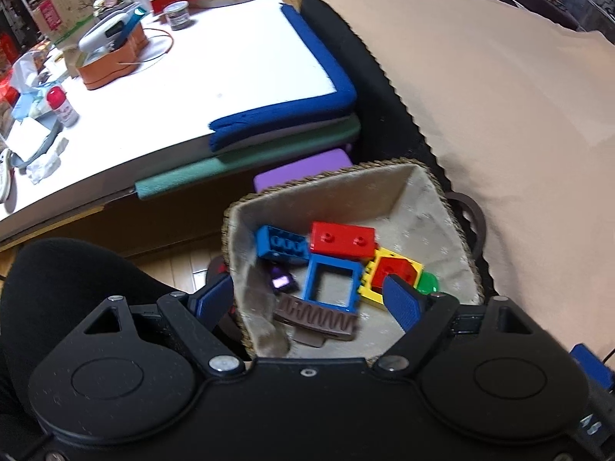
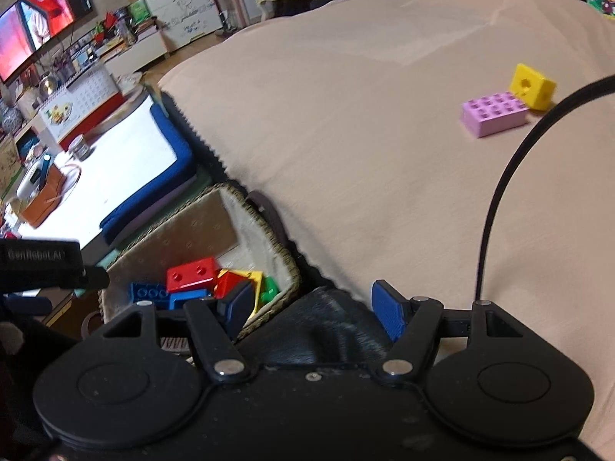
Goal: Organize rigid objects
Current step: 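Withdraw both open tools from the basket toward the remaining blocks, then grasp the yellow cube with the right tool while the left tool grasps the pink brick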
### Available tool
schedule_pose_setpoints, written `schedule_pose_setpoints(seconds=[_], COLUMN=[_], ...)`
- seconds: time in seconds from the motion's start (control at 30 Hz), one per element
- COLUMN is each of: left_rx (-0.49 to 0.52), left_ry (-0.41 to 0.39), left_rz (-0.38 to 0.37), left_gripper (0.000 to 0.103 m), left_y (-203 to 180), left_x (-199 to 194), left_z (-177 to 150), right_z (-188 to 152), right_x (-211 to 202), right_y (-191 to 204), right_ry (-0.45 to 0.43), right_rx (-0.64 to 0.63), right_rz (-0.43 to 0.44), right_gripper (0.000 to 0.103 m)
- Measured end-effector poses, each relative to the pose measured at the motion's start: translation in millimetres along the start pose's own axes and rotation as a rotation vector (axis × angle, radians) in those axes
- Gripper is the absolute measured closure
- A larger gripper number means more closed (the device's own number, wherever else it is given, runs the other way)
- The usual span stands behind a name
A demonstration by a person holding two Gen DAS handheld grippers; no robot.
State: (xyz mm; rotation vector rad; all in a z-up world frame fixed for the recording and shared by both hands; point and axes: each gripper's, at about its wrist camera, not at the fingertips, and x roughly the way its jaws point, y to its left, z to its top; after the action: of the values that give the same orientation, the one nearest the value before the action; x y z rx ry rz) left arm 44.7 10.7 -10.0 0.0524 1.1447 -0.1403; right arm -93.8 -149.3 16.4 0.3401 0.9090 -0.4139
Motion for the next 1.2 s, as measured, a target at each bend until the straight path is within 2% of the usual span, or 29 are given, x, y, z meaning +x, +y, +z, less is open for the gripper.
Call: schedule_pose_setpoints(seconds=[0.23, 0.4, 0.63, 0.73, 0.83, 0.97, 1.1, 1.2], left_rx=[0.039, 0.078, 0.154, 0.196, 0.232, 0.265, 0.261, 0.236], left_ry=[0.011, 0.021, 0.054, 0.065, 0.076, 0.093, 0.099, 0.110], left_rz=[-0.030, -0.053, -0.084, -0.099, -0.114, -0.121, -0.106, -0.109], left_gripper=[0.022, 0.022, 0.022, 0.022, 0.022, 0.022, 0.022, 0.022], left_y=[-21.4, -41.0, -78.0, -95.4, -111.7, -126.4, -128.3, -125.2], left_x=[2.2, 5.2, 15.2, 19.6, 23.3, 27.6, 28.8, 32.0], left_z=[-10.7, -19.2, -36.4, -45.3, -52.5, -59.5, -60.3, -58.0], right_z=[7.7, 20.2, 39.4, 49.0, 60.9, 80.9, 100.4, 115.8], right_x=[-13.4, -20.7, -9.2, -1.1, 7.7, 18.5, 31.1, 49.6], right_y=[-47.4, -103.8, -174.3, -193.2, -198.7, -198.1, -186.8, -177.3], right_ry=[-0.056, -0.123, -0.177, -0.205, -0.246, -0.315, -0.360, -0.358], right_rx=[0.031, 0.094, 0.192, 0.203, 0.184, 0.181, 0.167, 0.145], right_rz=[-0.063, -0.170, -0.272, -0.269, -0.266, -0.264, -0.278, -0.345], right_gripper=[0.034, 0.032, 0.032, 0.029, 0.024, 0.003, 0.000, 0.000])
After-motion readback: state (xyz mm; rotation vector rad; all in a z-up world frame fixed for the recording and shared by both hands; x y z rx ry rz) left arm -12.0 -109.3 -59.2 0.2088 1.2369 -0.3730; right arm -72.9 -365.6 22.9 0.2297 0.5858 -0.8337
